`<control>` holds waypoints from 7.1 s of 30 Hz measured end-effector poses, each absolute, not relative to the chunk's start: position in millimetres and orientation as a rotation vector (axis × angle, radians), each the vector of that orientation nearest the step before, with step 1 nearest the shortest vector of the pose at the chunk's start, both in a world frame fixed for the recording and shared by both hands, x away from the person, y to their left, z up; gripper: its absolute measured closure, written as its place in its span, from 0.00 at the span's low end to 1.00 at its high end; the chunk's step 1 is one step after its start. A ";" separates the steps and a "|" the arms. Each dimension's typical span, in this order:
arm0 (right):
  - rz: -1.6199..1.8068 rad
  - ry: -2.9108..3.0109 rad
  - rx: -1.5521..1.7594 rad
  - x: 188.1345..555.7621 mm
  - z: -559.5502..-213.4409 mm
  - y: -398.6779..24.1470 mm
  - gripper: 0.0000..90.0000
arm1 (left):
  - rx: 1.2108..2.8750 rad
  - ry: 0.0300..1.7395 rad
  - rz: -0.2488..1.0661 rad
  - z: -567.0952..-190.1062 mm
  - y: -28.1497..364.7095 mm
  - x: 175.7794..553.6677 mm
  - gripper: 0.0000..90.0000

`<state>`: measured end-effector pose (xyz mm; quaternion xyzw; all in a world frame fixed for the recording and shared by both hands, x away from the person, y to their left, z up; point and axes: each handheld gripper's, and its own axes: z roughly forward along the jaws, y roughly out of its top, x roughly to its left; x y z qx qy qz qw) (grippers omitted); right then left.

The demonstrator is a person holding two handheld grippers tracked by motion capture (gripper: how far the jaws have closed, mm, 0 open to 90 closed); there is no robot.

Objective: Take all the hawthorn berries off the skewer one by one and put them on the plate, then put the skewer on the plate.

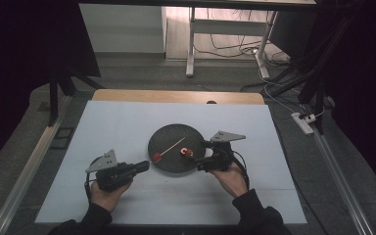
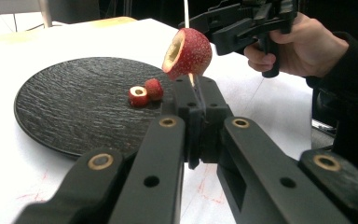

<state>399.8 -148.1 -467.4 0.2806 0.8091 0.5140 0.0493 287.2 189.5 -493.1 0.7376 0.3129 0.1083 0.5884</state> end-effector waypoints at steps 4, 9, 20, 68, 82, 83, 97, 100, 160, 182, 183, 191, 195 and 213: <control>1.594 2.486 0.828 394.3 -465.3 -144.3 0.02 | 1.711 0.722 0.250 -492.4 187.3 286.9 0.99; 1.637 2.509 0.767 386.8 -462.6 -136.8 0.00 | 1.709 0.713 0.255 -491.5 182.4 286.6 0.99; 1.679 2.587 0.774 376.2 -465.1 -116.9 0.00 | 1.711 0.698 0.246 -493.0 163.8 289.7 0.99; 1.879 2.393 0.943 408.2 -447.9 -167.4 0.67 | 1.747 0.665 0.221 -491.7 160.1 291.1 1.00; 1.843 2.381 0.990 412.8 -456.3 -155.5 0.68 | 1.771 0.708 0.240 -491.5 162.2 289.2 1.00; 1.833 2.389 0.995 413.8 -457.2 -154.9 0.68 | 1.774 0.710 0.242 -491.7 162.0 289.3 1.00; 1.847 2.401 1.054 419.3 -467.4 -150.1 0.68 | 1.793 0.734 0.258 -492.6 164.3 288.5 1.00; 1.812 2.279 1.116 418.0 -466.9 -155.9 0.68 | 1.786 0.722 0.246 -493.4 172.9 285.5 1.00; 1.386 2.467 0.752 400.0 -488.4 -115.1 0.24 | 1.743 0.841 0.317 -497.7 188.1 291.0 0.99; 1.425 2.438 0.758 385.2 -471.1 -138.7 0.18 | 1.745 0.853 0.334 -498.1 189.8 292.4 0.99; 1.417 2.437 0.757 384.3 -469.8 -140.5 0.18 | 1.744 0.854 0.334 -498.1 189.8 292.6 0.99; 1.385 2.444 0.782 380.3 -468.2 -153.4 0.10 | 1.755 0.860 0.344 -499.0 189.5 295.1 0.99; 1.370 2.452 0.799 378.0 -470.0 -158.6 0.09 | 1.760 0.865 0.352 -499.6 190.1 297.8 0.99; 1.237 2.404 0.855 352.0 -481.8 -207.3 0.00 | 1.828 0.932 0.365 -517.3 183.8 323.7 0.98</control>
